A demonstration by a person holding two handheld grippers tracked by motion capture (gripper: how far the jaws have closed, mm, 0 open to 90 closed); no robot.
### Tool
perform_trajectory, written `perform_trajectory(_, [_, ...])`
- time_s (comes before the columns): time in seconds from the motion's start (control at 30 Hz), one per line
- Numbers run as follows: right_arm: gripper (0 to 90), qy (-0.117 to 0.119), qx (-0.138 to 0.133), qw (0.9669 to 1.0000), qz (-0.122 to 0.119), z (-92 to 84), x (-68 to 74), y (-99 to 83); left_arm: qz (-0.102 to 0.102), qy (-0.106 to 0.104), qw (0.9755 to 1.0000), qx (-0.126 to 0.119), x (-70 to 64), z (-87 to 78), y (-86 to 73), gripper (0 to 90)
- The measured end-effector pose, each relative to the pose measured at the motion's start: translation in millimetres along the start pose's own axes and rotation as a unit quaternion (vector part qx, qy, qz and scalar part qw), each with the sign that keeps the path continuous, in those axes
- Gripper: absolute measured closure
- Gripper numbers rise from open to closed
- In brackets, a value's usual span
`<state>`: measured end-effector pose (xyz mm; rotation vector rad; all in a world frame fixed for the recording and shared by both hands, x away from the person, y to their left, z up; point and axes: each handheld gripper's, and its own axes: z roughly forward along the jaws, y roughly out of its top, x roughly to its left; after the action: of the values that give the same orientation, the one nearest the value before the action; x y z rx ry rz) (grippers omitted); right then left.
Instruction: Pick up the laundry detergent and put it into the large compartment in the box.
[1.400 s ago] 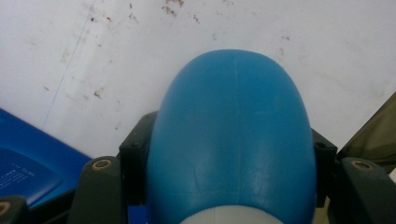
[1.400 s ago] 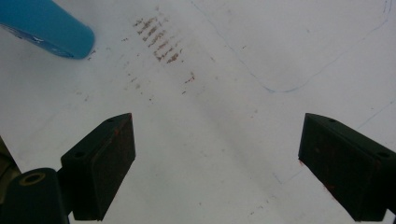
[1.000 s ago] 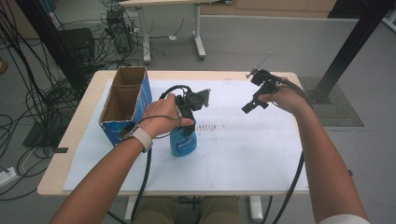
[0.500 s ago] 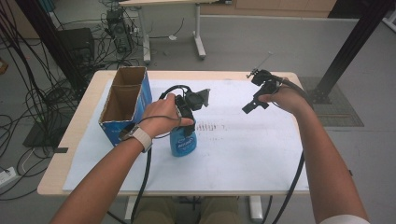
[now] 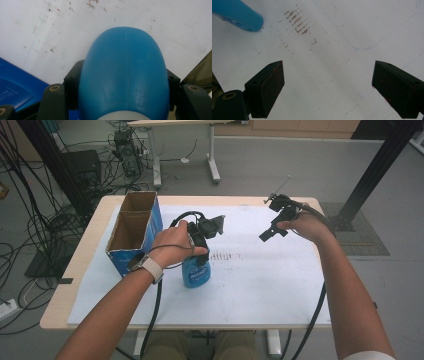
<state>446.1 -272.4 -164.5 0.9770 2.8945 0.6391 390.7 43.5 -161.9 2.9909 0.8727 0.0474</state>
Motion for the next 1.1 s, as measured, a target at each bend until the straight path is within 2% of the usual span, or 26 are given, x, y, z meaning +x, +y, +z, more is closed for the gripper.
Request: perform_trajectory(1.1, [11.0, 0.0, -0.001, 1.0, 0.001, 1.0, -0.5, -0.8, 0.001, 0.0, 1.0, -0.004, 0.1, -0.1, -1.9, 38.1])
